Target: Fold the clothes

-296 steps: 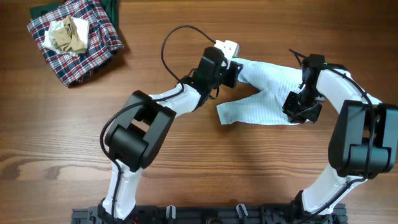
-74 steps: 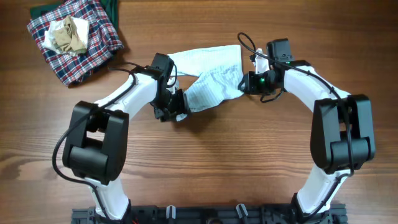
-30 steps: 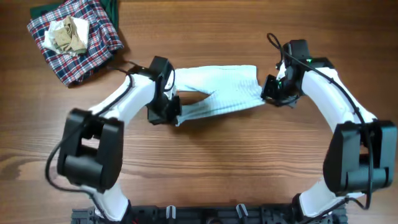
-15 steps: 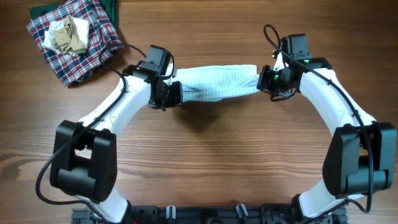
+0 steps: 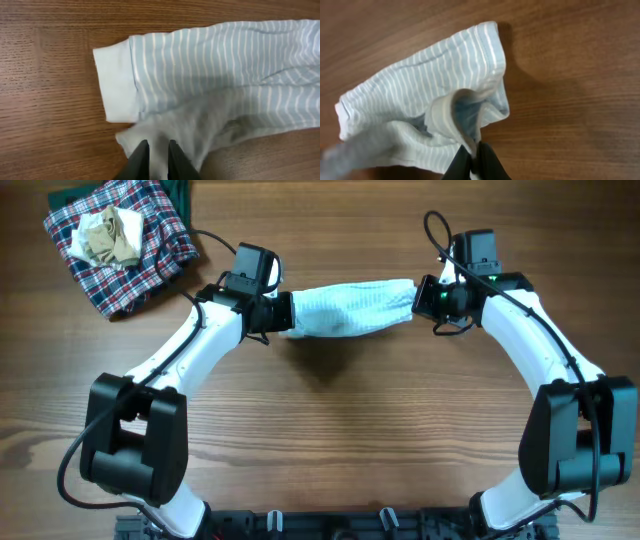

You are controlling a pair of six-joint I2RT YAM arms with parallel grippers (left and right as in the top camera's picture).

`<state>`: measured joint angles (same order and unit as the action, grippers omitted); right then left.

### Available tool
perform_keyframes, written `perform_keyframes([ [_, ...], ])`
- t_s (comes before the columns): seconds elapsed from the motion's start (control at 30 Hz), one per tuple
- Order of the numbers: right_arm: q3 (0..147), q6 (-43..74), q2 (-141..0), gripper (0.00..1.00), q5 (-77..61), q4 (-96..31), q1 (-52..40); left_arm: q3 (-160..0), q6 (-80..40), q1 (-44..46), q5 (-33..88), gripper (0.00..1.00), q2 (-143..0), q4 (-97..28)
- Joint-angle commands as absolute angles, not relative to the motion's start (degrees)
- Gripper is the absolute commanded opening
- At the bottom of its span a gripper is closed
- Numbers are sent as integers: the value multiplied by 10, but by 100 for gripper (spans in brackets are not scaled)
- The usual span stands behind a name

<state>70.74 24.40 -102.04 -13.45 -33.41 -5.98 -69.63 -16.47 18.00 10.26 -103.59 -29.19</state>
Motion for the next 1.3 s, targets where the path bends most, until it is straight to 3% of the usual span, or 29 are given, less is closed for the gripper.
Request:
perform_keyframes([
  [0.0,708,246,-1009,5,-126,-316,-75,-693,-151,177,93,17,-1029,-276],
  [0.23,708,257,-1009,4,-70,-316,-79,-693,-149,177,88,17,-1029,-272],
  [0.47,708,266,-1009,4,-60,-315,-79,-693,-157,178,143,28,-1029,-336],
  [0.67,708,271,-1009,4,-53,-312,-79,-693,-275,178,154,35,-1029,-441],
  [0.87,708,272,-1009,4,-53,-307,-79,-693,-308,188,211,61,-1032,-481],
  [1.27,708,270,-1009,4,-53,-311,-79,-693,-406,246,225,60,-1086,-401],
])
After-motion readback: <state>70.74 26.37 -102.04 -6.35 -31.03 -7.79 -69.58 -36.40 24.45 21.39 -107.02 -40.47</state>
